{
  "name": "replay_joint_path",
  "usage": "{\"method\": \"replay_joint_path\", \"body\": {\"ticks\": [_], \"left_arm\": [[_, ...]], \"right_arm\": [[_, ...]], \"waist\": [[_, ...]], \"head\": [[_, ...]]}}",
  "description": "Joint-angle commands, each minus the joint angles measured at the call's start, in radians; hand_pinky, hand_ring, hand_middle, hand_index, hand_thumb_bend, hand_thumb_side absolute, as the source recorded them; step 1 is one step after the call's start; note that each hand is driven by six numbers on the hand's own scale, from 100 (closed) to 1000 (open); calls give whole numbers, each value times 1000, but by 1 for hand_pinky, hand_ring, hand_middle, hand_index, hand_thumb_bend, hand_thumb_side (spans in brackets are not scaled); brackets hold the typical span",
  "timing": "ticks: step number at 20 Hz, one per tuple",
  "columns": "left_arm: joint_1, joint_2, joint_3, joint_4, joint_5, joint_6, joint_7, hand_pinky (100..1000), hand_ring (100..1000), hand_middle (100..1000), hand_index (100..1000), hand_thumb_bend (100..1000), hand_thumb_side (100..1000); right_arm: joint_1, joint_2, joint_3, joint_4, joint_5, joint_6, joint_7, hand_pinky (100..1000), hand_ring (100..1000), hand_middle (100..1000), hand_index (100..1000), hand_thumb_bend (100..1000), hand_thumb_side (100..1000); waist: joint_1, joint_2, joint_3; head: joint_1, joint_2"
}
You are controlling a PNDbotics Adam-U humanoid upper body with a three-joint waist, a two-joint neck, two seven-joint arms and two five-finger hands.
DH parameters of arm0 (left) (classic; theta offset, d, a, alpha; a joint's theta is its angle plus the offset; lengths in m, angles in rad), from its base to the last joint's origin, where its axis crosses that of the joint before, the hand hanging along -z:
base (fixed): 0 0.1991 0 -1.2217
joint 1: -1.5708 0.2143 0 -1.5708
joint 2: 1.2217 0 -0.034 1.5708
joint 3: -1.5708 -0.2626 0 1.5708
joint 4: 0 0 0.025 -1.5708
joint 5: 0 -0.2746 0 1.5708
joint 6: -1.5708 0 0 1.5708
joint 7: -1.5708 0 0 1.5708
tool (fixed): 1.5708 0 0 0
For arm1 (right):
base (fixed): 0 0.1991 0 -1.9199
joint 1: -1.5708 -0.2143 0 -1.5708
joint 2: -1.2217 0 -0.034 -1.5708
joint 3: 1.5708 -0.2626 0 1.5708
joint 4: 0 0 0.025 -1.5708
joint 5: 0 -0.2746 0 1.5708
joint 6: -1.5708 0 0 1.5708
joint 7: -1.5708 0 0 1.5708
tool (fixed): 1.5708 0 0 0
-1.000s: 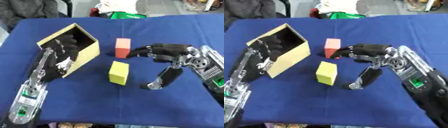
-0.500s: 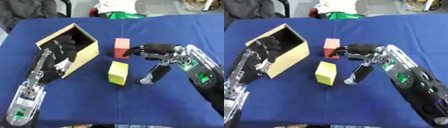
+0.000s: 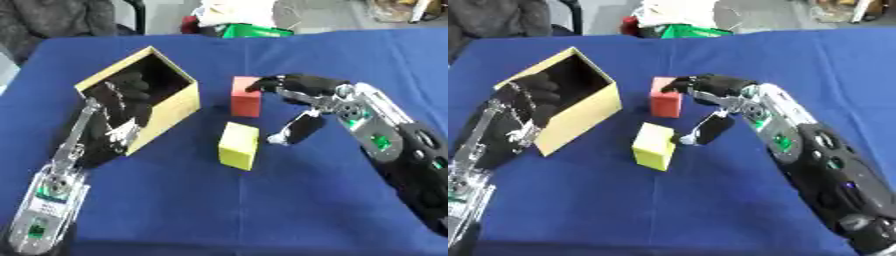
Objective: Pick up objects on the table and place them in the box.
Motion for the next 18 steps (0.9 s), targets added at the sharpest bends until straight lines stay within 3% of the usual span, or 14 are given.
{"method": "replay_joint_path", "body": {"ticks": [1, 11, 18], "left_arm": [[-12, 11, 0, -14, 4, -2, -5, 687, 722, 713, 858, 374, 516], [-14, 11, 1, -14, 3, -1, -8, 687, 722, 713, 858, 372, 518], [-14, 14, 5, -23, 3, -3, -5, 688, 723, 713, 857, 374, 512]], "right_arm": [[-26, 4, -7, 14, 23, -11, -17, 834, 904, 918, 1000, 421, 457], [-25, 9, -17, 27, 33, -16, -27, 832, 903, 917, 1000, 409, 470], [-17, -22, -17, -53, -11, -5, -15, 831, 901, 914, 1000, 407, 477]], "waist": [[-1, -18, 2], [-5, -18, -3], [-8, -21, -13]], "head": [[-2, 3], [1, 1], [9, 0]]}}
